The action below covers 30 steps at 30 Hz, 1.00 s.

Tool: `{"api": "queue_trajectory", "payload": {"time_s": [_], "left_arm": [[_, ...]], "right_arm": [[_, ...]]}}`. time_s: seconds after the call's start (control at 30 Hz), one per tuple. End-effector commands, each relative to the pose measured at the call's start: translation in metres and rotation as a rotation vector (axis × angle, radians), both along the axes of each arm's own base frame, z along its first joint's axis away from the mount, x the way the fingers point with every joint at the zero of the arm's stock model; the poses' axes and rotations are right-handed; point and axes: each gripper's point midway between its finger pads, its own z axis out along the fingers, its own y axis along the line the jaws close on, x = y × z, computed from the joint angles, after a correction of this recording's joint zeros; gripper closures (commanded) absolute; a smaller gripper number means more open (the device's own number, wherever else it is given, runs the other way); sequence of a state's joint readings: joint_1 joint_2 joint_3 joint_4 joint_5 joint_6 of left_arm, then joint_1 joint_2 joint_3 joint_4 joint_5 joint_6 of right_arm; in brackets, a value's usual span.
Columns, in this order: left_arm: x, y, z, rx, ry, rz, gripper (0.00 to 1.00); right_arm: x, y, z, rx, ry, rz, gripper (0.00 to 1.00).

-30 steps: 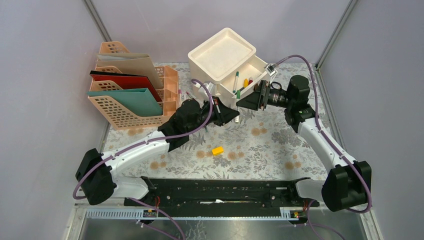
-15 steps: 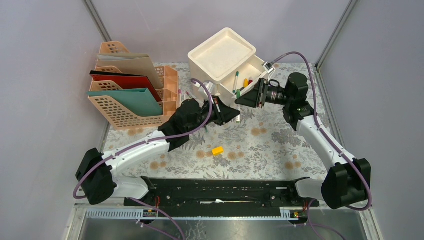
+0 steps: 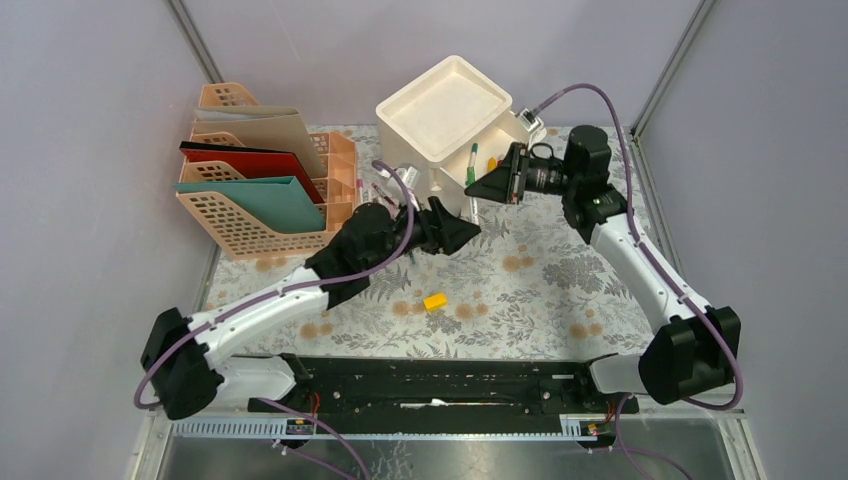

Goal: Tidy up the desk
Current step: Place the stationery in the drawer.

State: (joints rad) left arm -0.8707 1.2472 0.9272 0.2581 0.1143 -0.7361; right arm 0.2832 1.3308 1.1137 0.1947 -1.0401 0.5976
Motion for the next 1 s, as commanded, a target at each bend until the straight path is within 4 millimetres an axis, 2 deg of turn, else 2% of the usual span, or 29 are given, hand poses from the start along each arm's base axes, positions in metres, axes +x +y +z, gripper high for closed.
{"api": "queue_trajectory", "payload": {"time_s": [0.0,0.1,0.27,0.3,0.53,0.97], "left_arm": [[0.003,0.039,0.017,0.032,-0.086,0.135,0.21],[0.007,0.073,0.016,0.083,-0.12,0.259,0.02],[0.015,0.12,-0.001,0.144,-0.092,0.438,0.01],[0.014,0.126,-0.012,0.174,-0.072,0.455,0.01],[0.013,0.145,-0.03,0.193,-0.018,0.511,0.01],[0.013,0.161,-0.056,0.259,0.05,0.576,0.01]], "right_arm": [[0.018,0.001,0.024,-0.069,-0.137,-0.032,1.0],[0.043,-0.004,0.021,-0.148,-0.139,-0.127,1.0],[0.09,-0.02,0.023,-0.217,-0.128,-0.375,1.0],[0.099,-0.024,0.025,-0.218,-0.113,-0.425,1.0],[0.141,-0.041,0.026,-0.202,0.005,-0.664,1.0],[0.178,-0.041,-0.004,-0.246,0.12,-0.741,1.0]]}}
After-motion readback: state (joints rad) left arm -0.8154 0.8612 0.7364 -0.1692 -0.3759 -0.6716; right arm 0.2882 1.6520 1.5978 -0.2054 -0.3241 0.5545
